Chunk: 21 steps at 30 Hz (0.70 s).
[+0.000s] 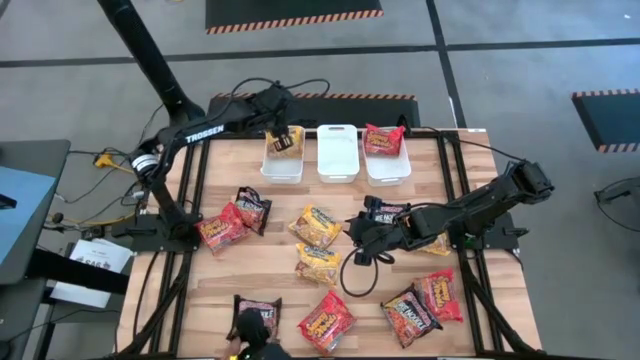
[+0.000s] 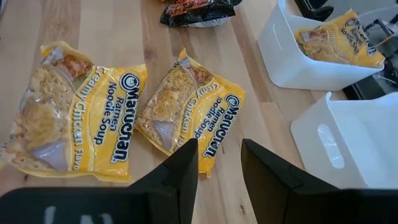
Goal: Sort Maruchan noodles
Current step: Put the black noodle pack into the middle white bin
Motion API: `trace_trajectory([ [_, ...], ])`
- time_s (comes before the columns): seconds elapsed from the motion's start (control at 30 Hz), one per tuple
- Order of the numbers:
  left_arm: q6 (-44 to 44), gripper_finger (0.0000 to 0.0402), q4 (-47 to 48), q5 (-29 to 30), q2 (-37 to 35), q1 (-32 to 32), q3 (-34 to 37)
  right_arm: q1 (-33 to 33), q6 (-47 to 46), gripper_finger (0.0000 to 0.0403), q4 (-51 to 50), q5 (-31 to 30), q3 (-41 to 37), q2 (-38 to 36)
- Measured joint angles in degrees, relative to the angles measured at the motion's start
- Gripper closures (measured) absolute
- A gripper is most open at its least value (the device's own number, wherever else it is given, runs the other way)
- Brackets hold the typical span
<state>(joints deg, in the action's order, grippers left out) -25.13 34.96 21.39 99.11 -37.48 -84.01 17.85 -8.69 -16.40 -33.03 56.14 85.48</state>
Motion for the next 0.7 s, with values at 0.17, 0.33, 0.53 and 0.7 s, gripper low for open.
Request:
trace_trajectory([
  [0.17,3.6,0.0306,4.36,-3.3,-5.32,3.35,0.0,-0.04,0.56,0.0241,-3.05,0.02,2.88,0.01],
  [0.33,6.41,0.0306,8.43,-5.25,-10.11,7.82,0.0,-0.61,-1.79,0.0197,-14.19,0.03,8.81,0.01],
  [0.53,9.52,0.0306,12.01,-9.53,-13.78,14.48,-0.02,-2.93,-10.69,0.0154,-30.86,1.06,15.44,0.01],
  [0.7,9.81,0.0306,14.07,-14.52,-15.48,19.58,-0.02,-6.82,-17.21,0.015,-43.12,7.96,16.44,0.01],
])
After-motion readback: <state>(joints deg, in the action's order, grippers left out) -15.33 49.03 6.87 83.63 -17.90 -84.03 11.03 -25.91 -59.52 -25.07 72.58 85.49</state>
